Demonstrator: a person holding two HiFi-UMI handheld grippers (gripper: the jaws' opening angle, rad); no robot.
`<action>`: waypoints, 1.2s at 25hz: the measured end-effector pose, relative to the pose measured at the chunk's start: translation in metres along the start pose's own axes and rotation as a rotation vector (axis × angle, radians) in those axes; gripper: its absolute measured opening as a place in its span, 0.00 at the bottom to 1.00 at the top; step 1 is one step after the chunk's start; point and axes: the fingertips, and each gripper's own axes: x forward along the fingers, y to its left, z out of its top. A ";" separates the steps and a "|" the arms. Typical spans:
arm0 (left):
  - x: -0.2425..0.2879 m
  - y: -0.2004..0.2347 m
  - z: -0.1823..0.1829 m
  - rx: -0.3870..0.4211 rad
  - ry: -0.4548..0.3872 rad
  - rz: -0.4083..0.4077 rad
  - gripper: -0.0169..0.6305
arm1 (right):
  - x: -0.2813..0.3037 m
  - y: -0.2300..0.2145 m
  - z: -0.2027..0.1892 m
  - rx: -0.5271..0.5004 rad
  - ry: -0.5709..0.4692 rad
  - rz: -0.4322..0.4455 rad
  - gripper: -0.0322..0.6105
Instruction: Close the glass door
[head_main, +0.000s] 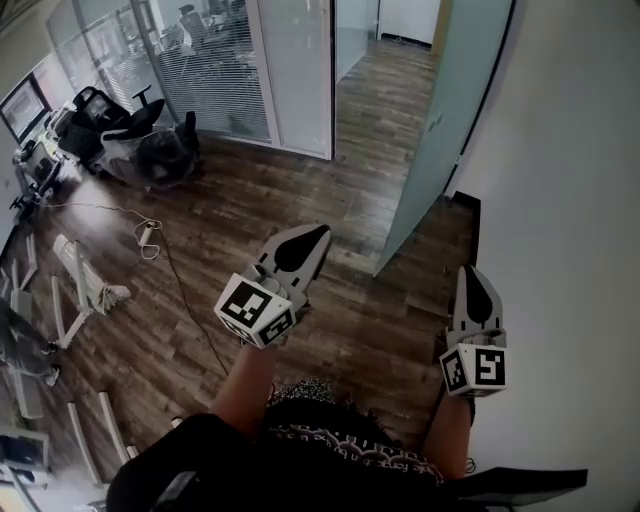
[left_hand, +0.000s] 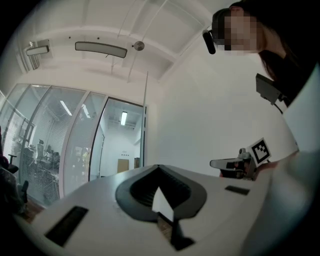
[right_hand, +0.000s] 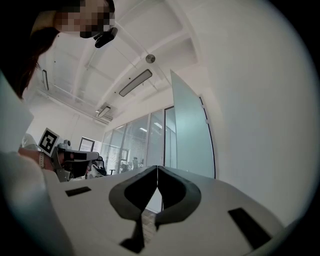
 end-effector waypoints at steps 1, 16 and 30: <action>0.002 0.002 -0.003 0.000 0.006 0.002 0.03 | 0.003 -0.002 -0.004 0.005 0.005 -0.001 0.06; 0.145 0.088 -0.029 -0.025 -0.029 -0.083 0.03 | 0.136 -0.065 -0.032 -0.017 0.018 -0.056 0.06; 0.235 0.177 -0.043 -0.033 -0.013 -0.095 0.03 | 0.252 -0.112 -0.053 -0.003 0.031 -0.121 0.06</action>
